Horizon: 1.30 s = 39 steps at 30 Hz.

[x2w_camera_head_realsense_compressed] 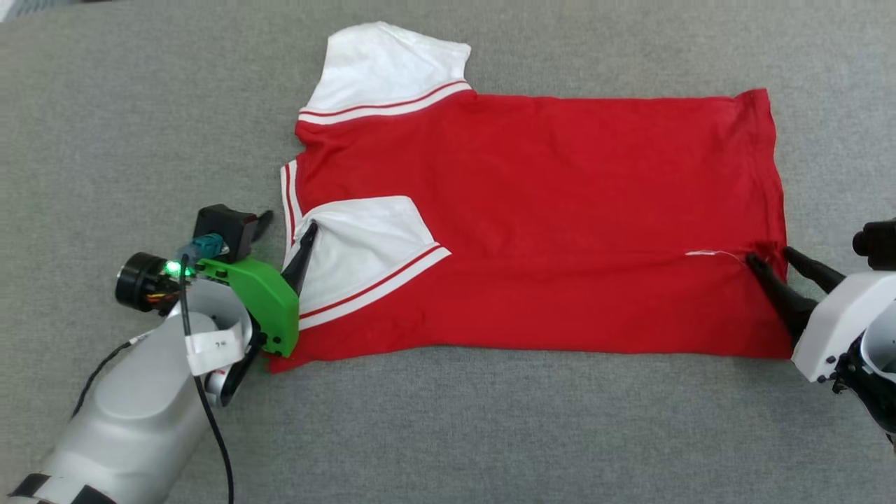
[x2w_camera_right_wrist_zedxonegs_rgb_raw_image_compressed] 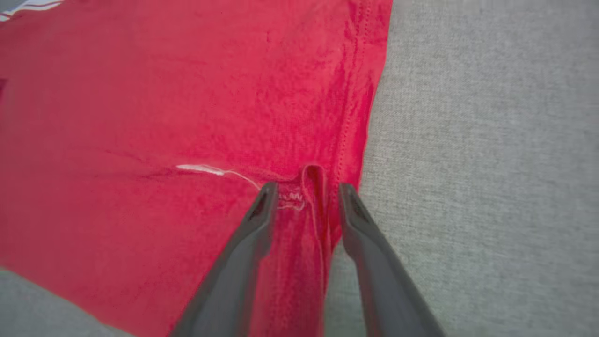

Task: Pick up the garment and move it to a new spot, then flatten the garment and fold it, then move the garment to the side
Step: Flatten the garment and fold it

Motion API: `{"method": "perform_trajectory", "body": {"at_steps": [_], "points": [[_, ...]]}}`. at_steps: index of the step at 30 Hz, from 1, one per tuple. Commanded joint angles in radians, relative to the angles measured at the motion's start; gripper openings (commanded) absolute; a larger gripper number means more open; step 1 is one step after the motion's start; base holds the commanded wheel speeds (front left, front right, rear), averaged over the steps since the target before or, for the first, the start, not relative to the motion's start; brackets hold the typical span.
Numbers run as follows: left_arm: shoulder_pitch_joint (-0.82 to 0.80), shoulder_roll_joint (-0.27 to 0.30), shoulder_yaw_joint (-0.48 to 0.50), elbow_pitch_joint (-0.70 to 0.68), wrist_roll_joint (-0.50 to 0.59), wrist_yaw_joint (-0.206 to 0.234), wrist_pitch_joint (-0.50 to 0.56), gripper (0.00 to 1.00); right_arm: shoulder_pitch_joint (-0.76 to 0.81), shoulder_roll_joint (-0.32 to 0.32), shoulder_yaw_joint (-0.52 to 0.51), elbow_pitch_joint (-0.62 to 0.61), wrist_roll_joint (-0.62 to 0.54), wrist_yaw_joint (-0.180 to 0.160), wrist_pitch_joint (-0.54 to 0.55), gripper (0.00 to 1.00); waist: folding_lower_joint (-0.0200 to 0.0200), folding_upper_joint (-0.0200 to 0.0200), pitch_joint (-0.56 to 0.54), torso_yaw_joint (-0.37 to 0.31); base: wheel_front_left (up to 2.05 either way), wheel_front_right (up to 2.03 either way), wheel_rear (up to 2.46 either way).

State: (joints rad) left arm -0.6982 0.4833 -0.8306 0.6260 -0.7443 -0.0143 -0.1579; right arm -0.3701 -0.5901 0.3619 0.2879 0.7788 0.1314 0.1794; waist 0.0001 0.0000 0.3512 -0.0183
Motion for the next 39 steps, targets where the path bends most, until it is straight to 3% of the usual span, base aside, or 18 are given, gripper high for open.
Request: {"method": "perform_trajectory", "body": {"at_steps": [1, 10, 16, 21, 27, 32, 39], "points": [[0.001, 0.019, 0.001, -0.007, -0.002, -0.001, 0.001, 1.0, 0.019, -0.006, -0.006, -0.007, 0.005, -0.001, -0.014, 1.0, -0.0001, 0.0, -0.045, 0.013, 0.0, 0.0, 0.0], [-0.072, 0.125, 0.003, -0.189, -0.023, -0.018, 0.175, 1.0, 0.074, -0.012, -0.044, -0.076, -0.015, -0.001, -0.005, 1.0, -0.0001, 0.0, -0.126, 0.036, 0.0, 0.0, 0.0], [-0.113, 0.151, -0.006, -0.28, -0.136, -0.047, 0.433, 1.0, 0.095, 0.001, -0.068, -0.101, -0.03, -0.001, 0.034, 1.0, -0.0001, 0.0, -0.144, 0.044, 0.0, 0.0, 0.0], [-0.138, 0.171, -0.039, -0.328, -0.229, -0.044, 0.689, 1.0, 0.112, 0.011, -0.076, -0.112, -0.031, -0.001, 0.083, 1.0, -0.0001, 0.0, -0.148, 0.041, 0.0, 0.0, 0.0], [-0.122, 0.18, -0.095, -0.349, -0.304, -0.048, 0.894, 1.0, 0.132, 0.02, -0.081, -0.121, -0.024, -0.001, 0.127, 1.0, -0.0001, 0.0, -0.148, 0.034, 0.0, 0.0, 0.0], [-0.081, 0.18, -0.133, -0.319, -0.326, -0.05, 0.954, 1.0, 0.124, 0.03, -0.08, -0.129, -0.028, -0.001, 0.138, 1.0, -0.0001, 0.0, -0.136, 0.017, 0.0, 0.0, 0.0], [-0.032, 0.151, -0.179, -0.214, -0.288, -0.061, 0.909, 1.0, 0.102, 0.043, -0.064, -0.129, -0.033, -0.001, 0.142, 1.0, -0.0001, 0.0, -0.103, -0.006, 0.0, 0.0, 0.0]]}}
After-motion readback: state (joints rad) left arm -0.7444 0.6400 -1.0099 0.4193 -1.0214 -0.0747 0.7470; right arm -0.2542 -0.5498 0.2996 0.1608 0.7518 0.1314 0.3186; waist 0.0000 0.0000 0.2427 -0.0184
